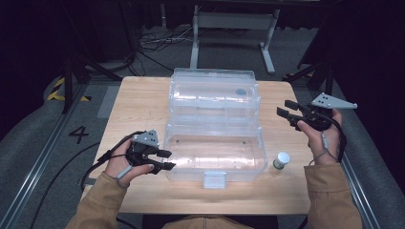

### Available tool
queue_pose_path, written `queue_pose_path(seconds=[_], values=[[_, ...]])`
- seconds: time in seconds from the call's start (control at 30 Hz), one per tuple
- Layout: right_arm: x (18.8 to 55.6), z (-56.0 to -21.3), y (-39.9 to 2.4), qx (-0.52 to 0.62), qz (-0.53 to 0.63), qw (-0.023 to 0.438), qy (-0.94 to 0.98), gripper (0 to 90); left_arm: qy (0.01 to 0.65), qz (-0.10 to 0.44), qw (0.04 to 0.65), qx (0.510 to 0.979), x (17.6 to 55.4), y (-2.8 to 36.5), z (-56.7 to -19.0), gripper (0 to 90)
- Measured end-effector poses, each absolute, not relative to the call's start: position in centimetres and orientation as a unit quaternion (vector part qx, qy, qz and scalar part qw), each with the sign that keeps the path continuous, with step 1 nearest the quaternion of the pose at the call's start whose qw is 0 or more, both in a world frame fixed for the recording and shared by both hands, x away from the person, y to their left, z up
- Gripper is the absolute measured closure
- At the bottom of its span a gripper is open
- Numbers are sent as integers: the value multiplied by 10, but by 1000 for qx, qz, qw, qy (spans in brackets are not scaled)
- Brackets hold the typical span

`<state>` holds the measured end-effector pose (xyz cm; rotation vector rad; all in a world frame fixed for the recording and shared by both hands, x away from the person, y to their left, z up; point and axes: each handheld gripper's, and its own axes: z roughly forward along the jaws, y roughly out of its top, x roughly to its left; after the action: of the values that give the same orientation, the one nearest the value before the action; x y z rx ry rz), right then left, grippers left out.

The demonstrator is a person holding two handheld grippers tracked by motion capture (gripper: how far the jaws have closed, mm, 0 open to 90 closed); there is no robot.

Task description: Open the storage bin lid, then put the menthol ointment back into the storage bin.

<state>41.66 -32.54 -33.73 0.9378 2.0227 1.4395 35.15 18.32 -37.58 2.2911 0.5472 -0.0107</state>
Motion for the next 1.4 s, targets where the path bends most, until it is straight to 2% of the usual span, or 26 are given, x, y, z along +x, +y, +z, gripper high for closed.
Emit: queue_pose_path(seconds=[0.33, 0.53, 0.9, 1.4], values=[[410, -339, -336, 352, 518, 242, 741, 493, 249, 11, 389, 887, 356, 197, -374, 519], [402, -335, -345, 356, 509, 257, 741, 482, 297, 22, 389, 872, 363, 209, -373, 514], [391, -327, -355, 355, 498, 258, 748, 483, 309, 29, 393, 866, 369, 213, -371, 506], [384, -330, -370, 354, 473, 235, 772, 483, 342, 54, 384, 856, 376, 227, -372, 468]])
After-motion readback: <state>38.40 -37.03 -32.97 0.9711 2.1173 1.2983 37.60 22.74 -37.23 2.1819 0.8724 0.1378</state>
